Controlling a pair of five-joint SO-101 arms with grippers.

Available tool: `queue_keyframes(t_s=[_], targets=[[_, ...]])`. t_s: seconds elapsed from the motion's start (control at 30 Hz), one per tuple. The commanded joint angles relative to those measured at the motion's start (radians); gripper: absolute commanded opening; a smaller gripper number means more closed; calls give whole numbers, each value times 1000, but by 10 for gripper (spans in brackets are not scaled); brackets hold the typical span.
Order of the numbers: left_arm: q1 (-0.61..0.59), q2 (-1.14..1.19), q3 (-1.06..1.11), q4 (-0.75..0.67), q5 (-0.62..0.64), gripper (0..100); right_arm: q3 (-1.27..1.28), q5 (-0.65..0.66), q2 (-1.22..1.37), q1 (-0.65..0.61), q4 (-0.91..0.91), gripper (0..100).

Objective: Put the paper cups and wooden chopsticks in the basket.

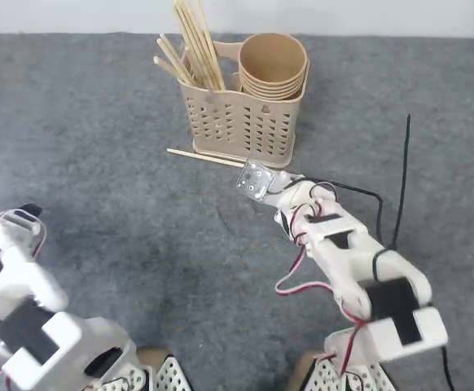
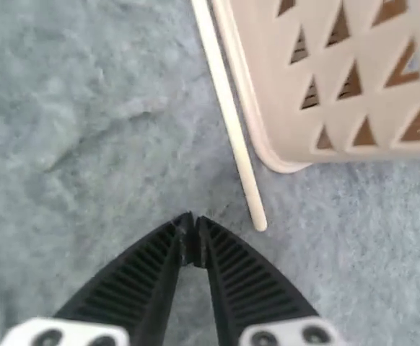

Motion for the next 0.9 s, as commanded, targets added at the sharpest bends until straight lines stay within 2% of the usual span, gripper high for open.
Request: queue_keyframes(t_s=[0.0, 0.1, 0.3, 0.53, 0.67, 0.87], targets=[[12, -3, -41, 3, 5, 352, 32, -17, -140, -10, -13, 8], [12, -3, -41, 3, 5, 352, 69, -34, -231, -10, -19, 8], [12, -3, -41, 3, 5, 352, 95, -341, -286, 31, -245, 8], [12, -3, -41, 3, 5, 352, 95, -575, -97, 71, -455, 8], [12, -3, -41, 3, 5, 352, 71, -687, 36, 85, -483, 8], [12, -3, -41, 3, 5, 352, -44, -783, 177, 94, -478, 8]])
